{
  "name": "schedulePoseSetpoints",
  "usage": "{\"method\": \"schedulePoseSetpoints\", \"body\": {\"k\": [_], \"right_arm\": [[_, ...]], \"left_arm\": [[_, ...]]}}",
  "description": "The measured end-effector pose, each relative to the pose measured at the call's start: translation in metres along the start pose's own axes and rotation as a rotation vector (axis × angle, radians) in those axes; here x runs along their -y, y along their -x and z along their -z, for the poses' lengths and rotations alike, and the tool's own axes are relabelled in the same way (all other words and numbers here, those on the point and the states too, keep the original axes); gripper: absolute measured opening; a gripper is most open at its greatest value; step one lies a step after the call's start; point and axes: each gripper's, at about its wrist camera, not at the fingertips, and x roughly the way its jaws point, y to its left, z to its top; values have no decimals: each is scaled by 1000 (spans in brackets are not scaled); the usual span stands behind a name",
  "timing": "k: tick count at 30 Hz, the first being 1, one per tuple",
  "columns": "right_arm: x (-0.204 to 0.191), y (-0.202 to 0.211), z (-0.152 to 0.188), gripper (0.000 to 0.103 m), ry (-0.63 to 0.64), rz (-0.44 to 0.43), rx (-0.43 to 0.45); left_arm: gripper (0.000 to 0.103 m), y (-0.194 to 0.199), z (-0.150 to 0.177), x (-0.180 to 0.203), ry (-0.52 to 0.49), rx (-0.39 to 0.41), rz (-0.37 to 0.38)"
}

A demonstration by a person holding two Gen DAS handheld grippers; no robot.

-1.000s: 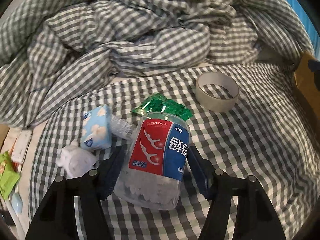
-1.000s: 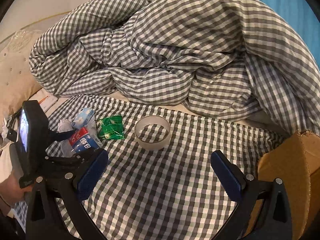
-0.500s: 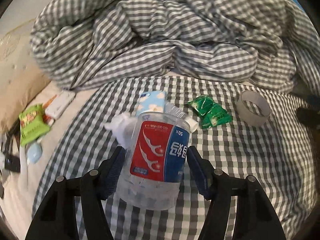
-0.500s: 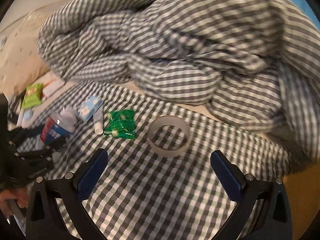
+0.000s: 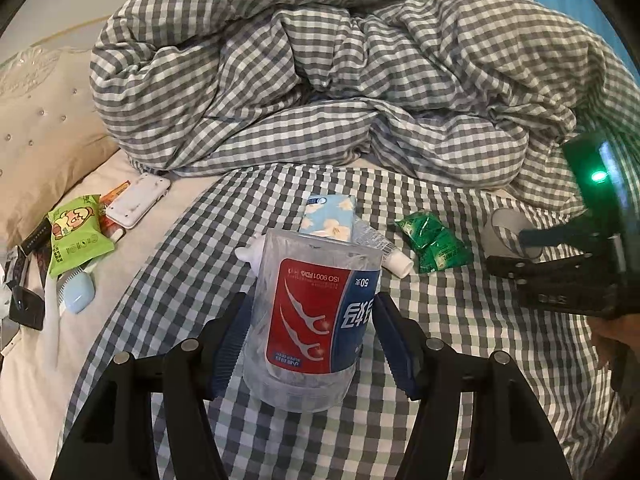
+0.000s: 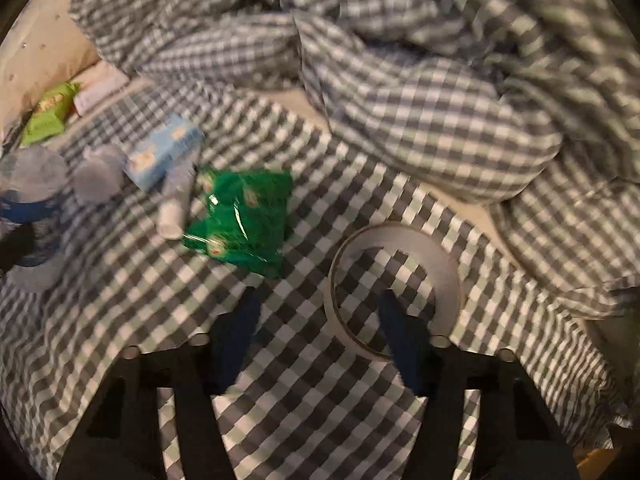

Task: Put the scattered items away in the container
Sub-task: 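Grasp the clear cotton-swab jar with the left gripper while the right gripper grasps the tape roll, then carry the swab jar and tape roll to the cardboard box with both grippers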

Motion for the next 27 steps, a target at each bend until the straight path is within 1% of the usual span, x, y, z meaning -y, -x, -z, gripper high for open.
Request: {"method": "schedulePoseSetpoints", "body": {"k": [2, 4, 5, 6, 7, 10, 15, 21, 24, 27], "right_arm": [[3, -10, 2, 44, -21, -8, -35], [4, -12, 5, 25, -30, -7, -34], [4, -11, 7, 10, -30, -5, -29], [4, -8, 8, 6, -30, 0, -22], [5, -6, 10, 5, -31, 11, -12], [8, 4, 13, 4, -56, -17, 24], [8, 23, 14, 4, -64, -22, 73], [11, 73, 18, 4, -118, -63, 182], [8, 103, 26, 4, -129, -54, 241], [11, 143, 40, 4, -149, -44, 313]], "left_arm": [[64, -1, 0, -2, 7, -3, 0], [64, -1, 0, -4, 13, -6, 4], [64, 0, 1, -4, 13, -6, 3], [64, 0, 1, -5, 11, -4, 1], [64, 1, 1, -5, 11, -2, 1], [64, 2, 0, -4, 14, -1, 4], [64, 9, -1, 1, 6, 8, 10], [64, 30, -7, 8, -1, 41, 15], [64, 46, -11, 13, -2, 63, 20], [64, 69, -17, 23, 0, 91, 35]]}}
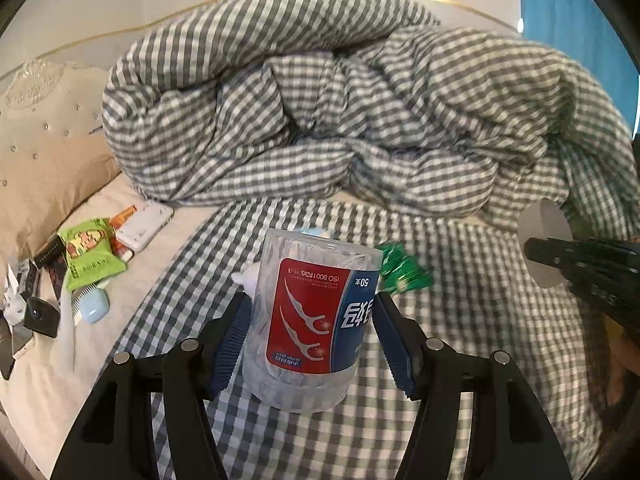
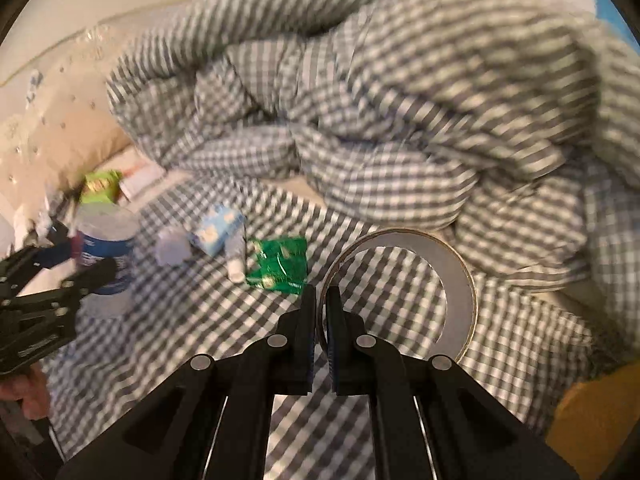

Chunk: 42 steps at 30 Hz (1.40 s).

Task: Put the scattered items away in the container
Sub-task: 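Carry the swab jar and tape roll to the cardboard box with both grippers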

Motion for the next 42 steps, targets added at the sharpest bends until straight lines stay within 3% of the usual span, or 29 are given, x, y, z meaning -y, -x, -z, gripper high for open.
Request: {"method": "schedulePoseSetpoints", "body": {"k": [7, 13, 22, 32, 34, 36, 38, 42], "right_arm": [[3, 114, 5, 4, -17, 45, 190], [22, 192, 27, 4, -33, 150, 270], [108, 262, 97, 4, -181, 366, 218], [165, 279, 153, 6, -288, 413, 148], [176, 280, 160, 14, -311, 420, 133], [182, 282, 167, 52, -333, 431, 128], [186, 288, 173, 69, -351, 425, 150], [193, 300, 179, 74, -369, 436, 174]], "left_arm": [[64, 61, -14, 40, -36, 84, 72], [64, 108, -18, 88, -84, 138, 144], [64, 146, -11, 177, -160, 156, 273], [64, 173, 2, 256, -264, 163, 369], [64, 176, 5, 267, -279, 164, 378], [64, 177, 8, 277, -292, 164, 385], [64, 179, 10, 287, -304, 167, 390], [64, 181, 14, 301, -316, 165, 399]]}}
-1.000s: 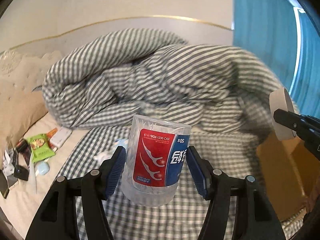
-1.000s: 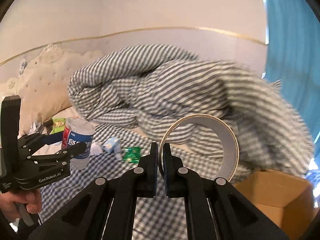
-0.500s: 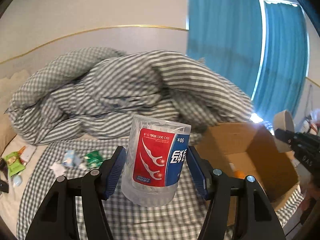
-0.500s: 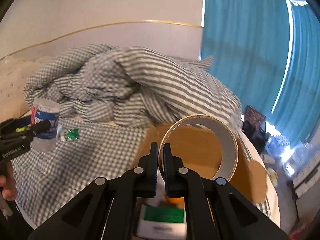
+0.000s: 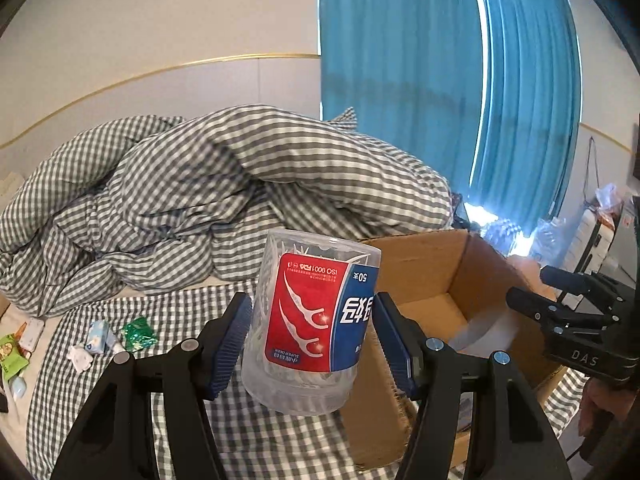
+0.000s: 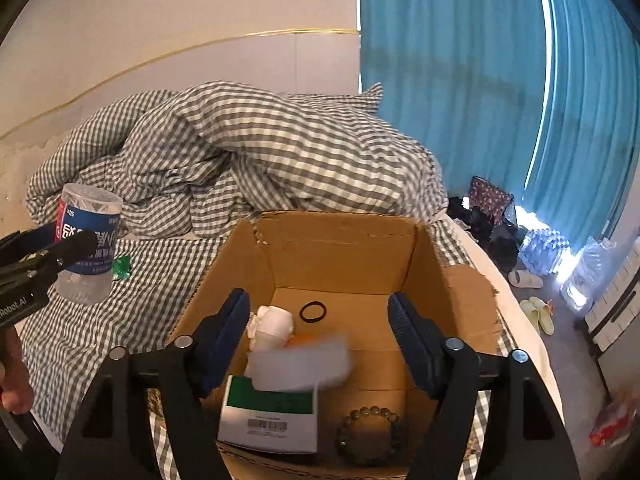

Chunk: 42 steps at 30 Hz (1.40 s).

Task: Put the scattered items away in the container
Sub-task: 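Carry the swab jar and tape roll to the cardboard box with both grippers, then open the left gripper to drop the jar while the right gripper releases the tape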

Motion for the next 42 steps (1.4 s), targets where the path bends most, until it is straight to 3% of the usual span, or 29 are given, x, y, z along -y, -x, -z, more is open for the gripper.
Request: {"method": "schedulePoseSetpoints", "body": {"k": [6, 10, 22, 36, 39, 41, 42], "right_arm": [[12, 11, 3, 76, -28, 7, 27], [26, 23, 3, 84, -73, 17, 55], [64, 70, 6, 88, -152, 47, 121], [91, 77, 17, 88, -203, 48, 121], [94, 77, 18, 88, -207, 48, 121], [95, 78, 19, 88, -211, 48, 123], [94, 78, 18, 88, -213, 48, 124]], "left_arm": [[64, -3, -2, 16, -20, -1, 14], [64, -6, -5, 30, -41, -3, 31], [64, -30, -15, 89, -96, -30, 110], [64, -65, -7, 136, -167, -109, 137], [73, -69, -5, 139, -176, -117, 132], [91, -69, -5, 140, -177, -118, 128], [93, -68, -5, 139, -176, -110, 123]]}}
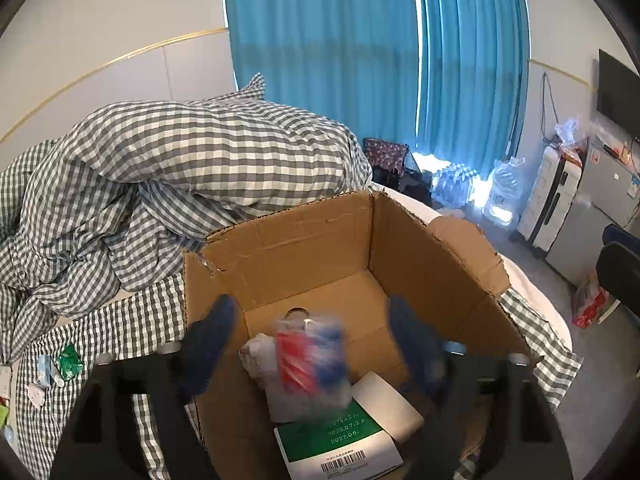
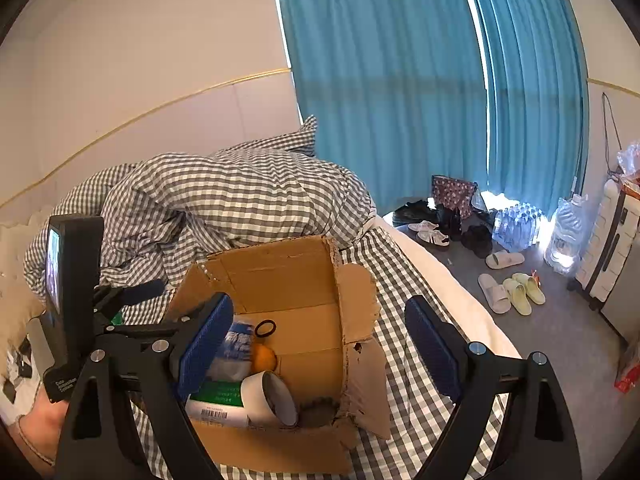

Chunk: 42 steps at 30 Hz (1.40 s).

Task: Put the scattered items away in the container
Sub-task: 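Open the left gripper to drop the jar while the right gripper releases the tape, then bring both grippers back over the remaining items on the bed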

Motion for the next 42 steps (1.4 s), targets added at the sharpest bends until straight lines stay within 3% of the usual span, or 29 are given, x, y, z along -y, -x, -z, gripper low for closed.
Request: {"method": "schedulePoseSetpoints", "body": {"k": [8, 11, 18, 29, 42], "right_arm": [[-8, -2, -1, 88, 4, 1, 6], [-14, -4, -3, 94, 15, 7, 6], [-47, -4, -8, 103, 34, -2, 13], [-145, -11, -19, 103, 115, -85, 36], [-290, -34, -7, 103, 243, -262, 7]], "left_arm": [[103, 11, 0, -9, 8, 23, -15], [103, 19, 2, -18, 15, 35, -32], [103, 45, 11, -69, 85, 57, -74], [103, 99, 37, -176, 197, 93, -196], [103, 163, 104, -323, 364, 78, -399]]}}
